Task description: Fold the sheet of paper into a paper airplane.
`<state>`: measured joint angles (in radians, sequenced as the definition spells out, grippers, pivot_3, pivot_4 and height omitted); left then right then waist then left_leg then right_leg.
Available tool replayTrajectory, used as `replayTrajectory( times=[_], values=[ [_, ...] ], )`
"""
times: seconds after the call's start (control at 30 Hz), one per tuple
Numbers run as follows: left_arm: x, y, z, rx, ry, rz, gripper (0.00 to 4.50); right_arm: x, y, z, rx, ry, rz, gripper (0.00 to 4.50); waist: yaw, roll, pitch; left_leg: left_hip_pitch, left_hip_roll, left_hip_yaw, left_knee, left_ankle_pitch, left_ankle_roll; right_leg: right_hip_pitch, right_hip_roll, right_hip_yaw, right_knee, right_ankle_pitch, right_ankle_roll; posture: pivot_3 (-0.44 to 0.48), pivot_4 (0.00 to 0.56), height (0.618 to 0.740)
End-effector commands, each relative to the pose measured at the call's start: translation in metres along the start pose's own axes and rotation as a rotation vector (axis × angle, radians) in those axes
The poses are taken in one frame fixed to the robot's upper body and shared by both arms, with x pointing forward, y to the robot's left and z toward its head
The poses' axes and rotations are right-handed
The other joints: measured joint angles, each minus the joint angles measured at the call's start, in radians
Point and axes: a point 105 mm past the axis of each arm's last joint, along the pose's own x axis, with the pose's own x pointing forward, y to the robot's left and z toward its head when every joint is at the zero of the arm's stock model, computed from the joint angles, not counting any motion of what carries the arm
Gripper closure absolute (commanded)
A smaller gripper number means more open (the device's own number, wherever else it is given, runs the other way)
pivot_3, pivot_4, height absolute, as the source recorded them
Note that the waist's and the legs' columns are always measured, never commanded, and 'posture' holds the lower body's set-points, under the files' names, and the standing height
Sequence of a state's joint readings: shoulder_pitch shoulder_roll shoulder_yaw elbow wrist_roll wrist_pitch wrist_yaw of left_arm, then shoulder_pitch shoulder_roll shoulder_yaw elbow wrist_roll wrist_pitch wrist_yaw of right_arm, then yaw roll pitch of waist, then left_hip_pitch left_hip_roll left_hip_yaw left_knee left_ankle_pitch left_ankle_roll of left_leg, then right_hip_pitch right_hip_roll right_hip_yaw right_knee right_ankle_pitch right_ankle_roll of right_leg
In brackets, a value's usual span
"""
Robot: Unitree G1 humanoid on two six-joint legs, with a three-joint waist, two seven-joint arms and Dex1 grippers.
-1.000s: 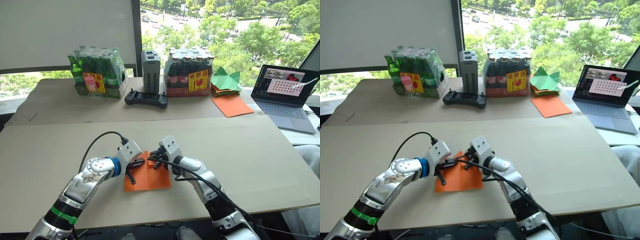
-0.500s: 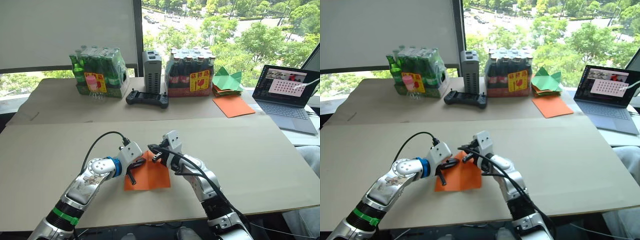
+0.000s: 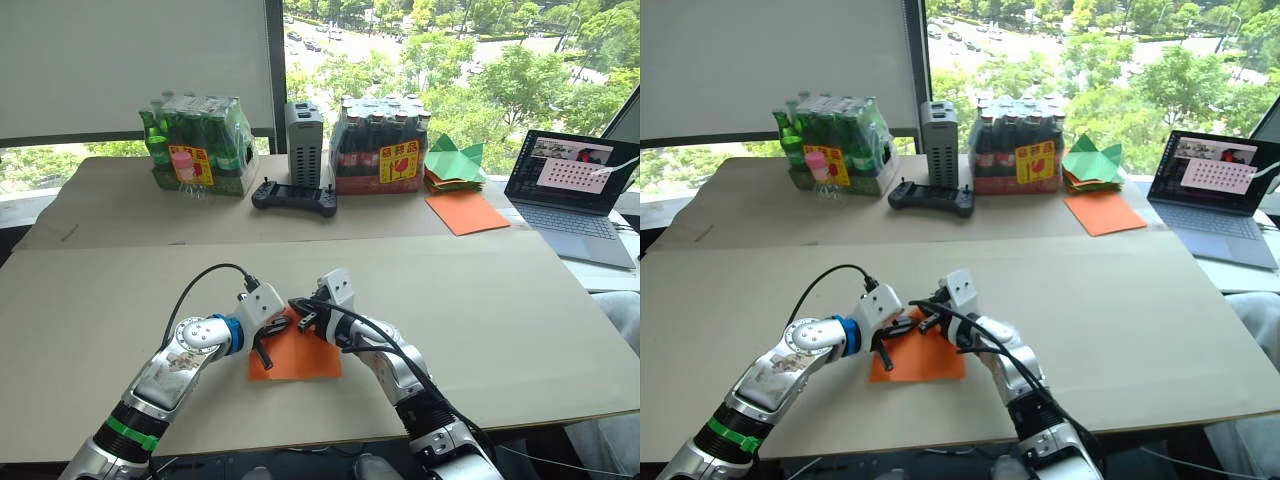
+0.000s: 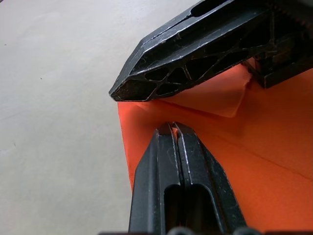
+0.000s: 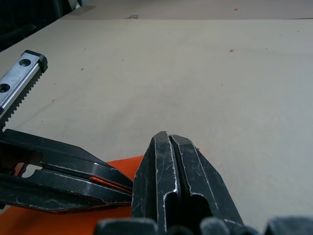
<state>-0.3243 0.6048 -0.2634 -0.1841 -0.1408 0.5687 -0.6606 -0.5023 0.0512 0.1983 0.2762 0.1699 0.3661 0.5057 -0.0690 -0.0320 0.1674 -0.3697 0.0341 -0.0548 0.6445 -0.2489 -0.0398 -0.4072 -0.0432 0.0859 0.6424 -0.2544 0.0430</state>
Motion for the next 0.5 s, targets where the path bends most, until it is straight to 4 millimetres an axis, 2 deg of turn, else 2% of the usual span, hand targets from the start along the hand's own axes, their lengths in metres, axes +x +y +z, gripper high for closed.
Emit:
replayTrajectory(
  times=[0.03,0.5],
  values=[
    [-0.001,0.0,-0.023,-0.026,0.085,0.015,4.46,0.005,0.006,0.011,-0.026,-0.034,0.031,4.5,0.0,0.0,0.0,0.0,0.0,0.0,0.0,0.0,0.0,0.0,0.0,0.0,0.0,0.0,0.0,0.0,0.15,0.74],
    [-0.004,0.001,-0.023,-0.048,0.083,0.01,4.46,0.008,0.006,-0.01,-0.101,0.072,0.021,4.5,-0.004,0.0,0.0,0.002,0.0,0.0,0.0,0.0,0.0,0.001,0.0,0.0,0.002,0.0,0.0,0.0,0.15,0.74]
  ],
)
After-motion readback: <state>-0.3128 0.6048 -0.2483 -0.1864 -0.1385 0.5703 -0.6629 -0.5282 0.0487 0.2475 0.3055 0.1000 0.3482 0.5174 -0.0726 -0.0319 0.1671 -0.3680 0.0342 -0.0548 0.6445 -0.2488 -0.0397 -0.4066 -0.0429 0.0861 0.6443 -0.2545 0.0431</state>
